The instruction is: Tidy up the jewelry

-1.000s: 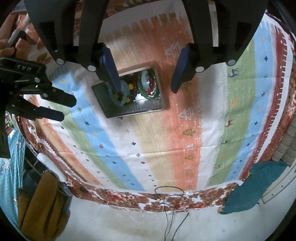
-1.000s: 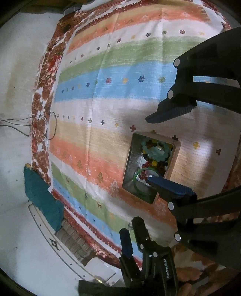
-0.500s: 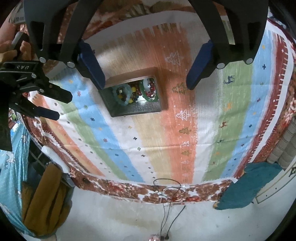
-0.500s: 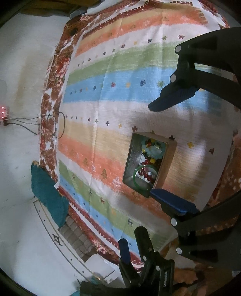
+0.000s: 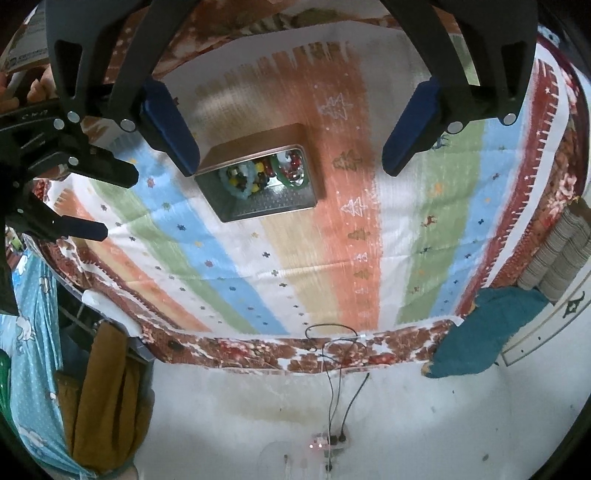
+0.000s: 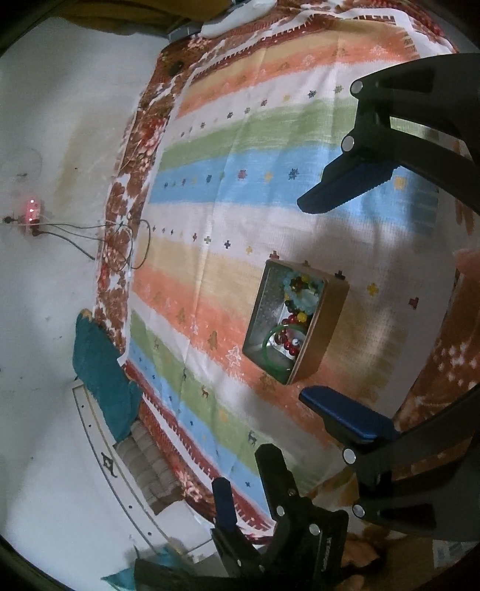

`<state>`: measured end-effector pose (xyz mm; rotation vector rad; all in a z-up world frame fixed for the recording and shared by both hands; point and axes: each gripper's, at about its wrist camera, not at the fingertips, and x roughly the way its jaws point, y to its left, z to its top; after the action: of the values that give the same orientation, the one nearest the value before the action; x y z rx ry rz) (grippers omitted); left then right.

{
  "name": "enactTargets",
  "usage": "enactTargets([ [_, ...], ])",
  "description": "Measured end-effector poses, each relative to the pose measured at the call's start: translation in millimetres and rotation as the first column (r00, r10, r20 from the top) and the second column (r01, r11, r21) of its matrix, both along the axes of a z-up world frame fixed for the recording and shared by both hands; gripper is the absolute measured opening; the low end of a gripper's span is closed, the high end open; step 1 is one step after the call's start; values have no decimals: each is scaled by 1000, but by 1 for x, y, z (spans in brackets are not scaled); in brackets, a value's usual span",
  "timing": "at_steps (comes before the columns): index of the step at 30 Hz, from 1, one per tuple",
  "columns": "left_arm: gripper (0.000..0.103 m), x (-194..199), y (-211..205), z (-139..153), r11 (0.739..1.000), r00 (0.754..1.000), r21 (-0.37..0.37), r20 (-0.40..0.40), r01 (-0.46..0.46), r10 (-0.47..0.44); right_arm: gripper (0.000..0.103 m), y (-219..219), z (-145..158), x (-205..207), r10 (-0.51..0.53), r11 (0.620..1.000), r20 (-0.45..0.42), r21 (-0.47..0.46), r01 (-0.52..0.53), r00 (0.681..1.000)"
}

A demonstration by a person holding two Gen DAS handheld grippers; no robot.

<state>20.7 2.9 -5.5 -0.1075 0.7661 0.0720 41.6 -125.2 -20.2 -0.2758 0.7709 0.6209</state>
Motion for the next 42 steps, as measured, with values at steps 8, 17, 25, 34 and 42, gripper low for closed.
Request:
enactTargets([
  [8,97,-1,-3,-1,1000,1000,12,10,-10,10,96,-8,5,-3,-23,998,23,51,22,999],
  [17,97,-9,-4,4,1000,998,26,65,-3,1,97,-11,7,-4,-31,997,34,78,29,999],
  [25,97,-11,-8,7,999,996,53,89,-4,0,97,-15,10,-7,-33,994,55,106,27,998],
  [34,97,-12,-7,9,999,995,41,97,-8,4,97,-16,10,-9,-38,993,65,110,30,997],
  [42,97,-12,-7,10,999,995,43,97,-10,5,97,-14,10,-11,-34,994,71,108,26,997],
])
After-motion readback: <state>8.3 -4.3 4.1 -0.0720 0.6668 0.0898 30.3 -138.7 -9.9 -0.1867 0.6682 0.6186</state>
